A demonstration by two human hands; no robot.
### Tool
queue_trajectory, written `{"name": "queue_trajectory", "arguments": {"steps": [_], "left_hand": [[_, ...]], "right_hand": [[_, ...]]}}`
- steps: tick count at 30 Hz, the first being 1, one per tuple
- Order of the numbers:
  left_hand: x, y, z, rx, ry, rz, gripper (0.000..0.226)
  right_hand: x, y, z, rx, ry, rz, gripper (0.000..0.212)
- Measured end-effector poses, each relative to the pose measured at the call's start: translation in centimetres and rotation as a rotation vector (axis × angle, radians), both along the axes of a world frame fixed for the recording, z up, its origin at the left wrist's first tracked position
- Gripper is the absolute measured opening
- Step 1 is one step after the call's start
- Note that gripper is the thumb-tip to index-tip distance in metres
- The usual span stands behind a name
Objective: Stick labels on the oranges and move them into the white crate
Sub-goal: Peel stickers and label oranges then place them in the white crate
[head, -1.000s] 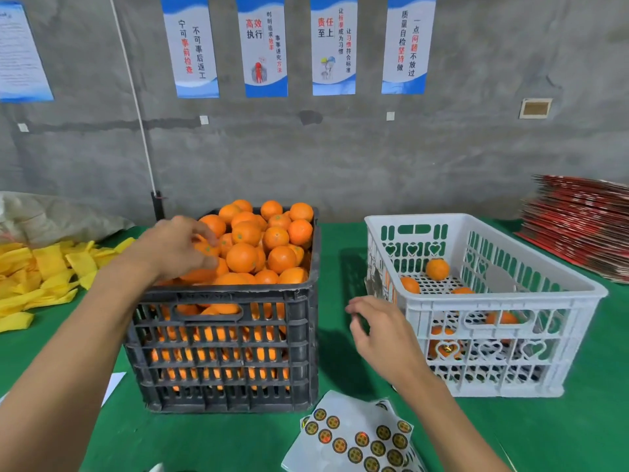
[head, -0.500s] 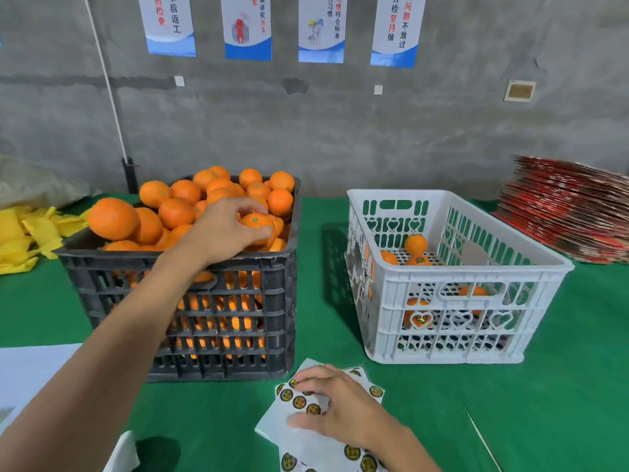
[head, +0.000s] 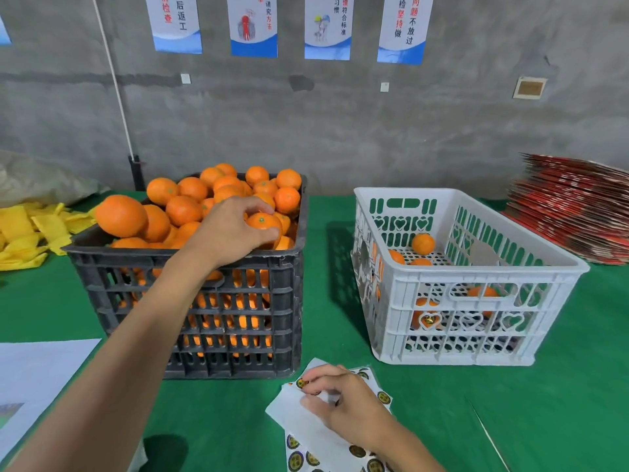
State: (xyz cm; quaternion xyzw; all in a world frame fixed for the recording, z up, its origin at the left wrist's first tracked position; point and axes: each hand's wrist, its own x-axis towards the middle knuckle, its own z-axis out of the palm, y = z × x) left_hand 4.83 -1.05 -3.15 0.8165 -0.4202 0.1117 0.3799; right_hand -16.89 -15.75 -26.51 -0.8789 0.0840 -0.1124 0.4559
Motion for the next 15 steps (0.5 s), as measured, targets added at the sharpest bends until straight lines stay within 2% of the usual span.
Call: {"name": "queue_trajectory", "arguments": {"steps": [7, 10, 13, 15], "left_hand": [[-0.1, 0.0, -0.1, 0.008, 0.002, 0.009, 0.037], [-0.3, 0.1, 0.1, -0.013, 0.01, -0.004, 0.037], [-0.6, 0.2, 0.3, -0.061, 0.028, -0.067, 0.037], [-0.8, 0.3, 0.4, -0.117, 0.041, -0.108, 0.038]], "right_hand": [[0.3, -0.3, 0.7, 0.237, 0.068, -0.032, 0.007], [0.6, -0.4, 1.5, 0.357, 0.069, -0.085, 0.01], [1.6, -0.9, 4.0, 0.358, 0.041, -0.298, 0.022], [3.0, -1.3, 7.6, 0.319, -0.131, -0.465, 0.02]]}}
